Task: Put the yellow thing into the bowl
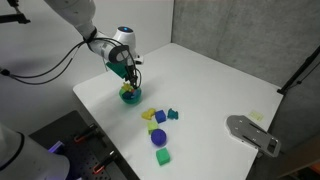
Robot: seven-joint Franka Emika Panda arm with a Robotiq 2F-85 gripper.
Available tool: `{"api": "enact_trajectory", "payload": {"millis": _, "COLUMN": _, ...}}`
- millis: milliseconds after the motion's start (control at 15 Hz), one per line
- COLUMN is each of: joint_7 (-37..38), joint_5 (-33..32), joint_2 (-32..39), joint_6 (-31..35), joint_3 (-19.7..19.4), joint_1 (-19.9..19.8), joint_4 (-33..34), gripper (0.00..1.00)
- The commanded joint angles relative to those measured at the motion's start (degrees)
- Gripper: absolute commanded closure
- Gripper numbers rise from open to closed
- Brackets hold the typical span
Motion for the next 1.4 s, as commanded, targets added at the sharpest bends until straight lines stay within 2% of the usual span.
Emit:
{"api": "enact_trajectory", "payload": {"millis": 0, "joint_7": -0.7, "joint_5": -0.1, "joint_2": -2.2, "joint_6": -1.4, "joint_3": -0.9, "joint_1": -1.1, "joint_4": -1.0, "gripper": 0.14}}
{"api": "enact_trajectory", "payload": {"millis": 67, "joint_7": -0.1, "joint_5": -0.6, "joint_2": -3.1, "joint_6": -1.9, "joint_3": -1.9, "joint_1": -1.2, "joint_4": -1.3, "gripper": 0.05}}
{"api": "enact_trajectory", "payload": {"millis": 200, "joint_7": 0.8, "joint_5": -1.8, "joint_2": -4.5, "joint_6": -2.0, "joint_3": -3.9, "joint_1": -1.2, "joint_4": -1.9, "gripper": 0.00}}
{"api": "enact_trajectory", "payload": {"millis": 533, "joint_7": 4.0, "joint_5": -7.9, "joint_2": -9.7, "joint_6": -5.1, "joint_3": -10.1, "joint_1": -1.2, "joint_4": -3.1, "gripper": 0.00}}
{"api": "enact_trajectory", "payload": {"millis": 800, "joint_7": 7.5, "joint_5": -14.9, "joint_2": -15.8, "joint_6": -11.8, "joint_3": -13.8, "joint_1": -2.3, "joint_4": -3.2, "gripper": 0.00}}
{"api": "enact_trajectory", "payload": {"millis": 1000, "joint_7": 6.2, "joint_5": -16.4, "joint_2": -21.5, "joint_6": -19.1, "joint_3": -13.9, "joint_1": -4.7, "joint_4": -3.5, "gripper": 0.00}}
{"api": "enact_trajectory", "payload": {"millis": 1333, "joint_7": -1.1, "joint_5": -12.8, "joint_2": -31.2, "joint_6": -30.2, "joint_3": -13.3, "joint_1": -8.1, "joint_4": -4.7, "gripper": 0.00}}
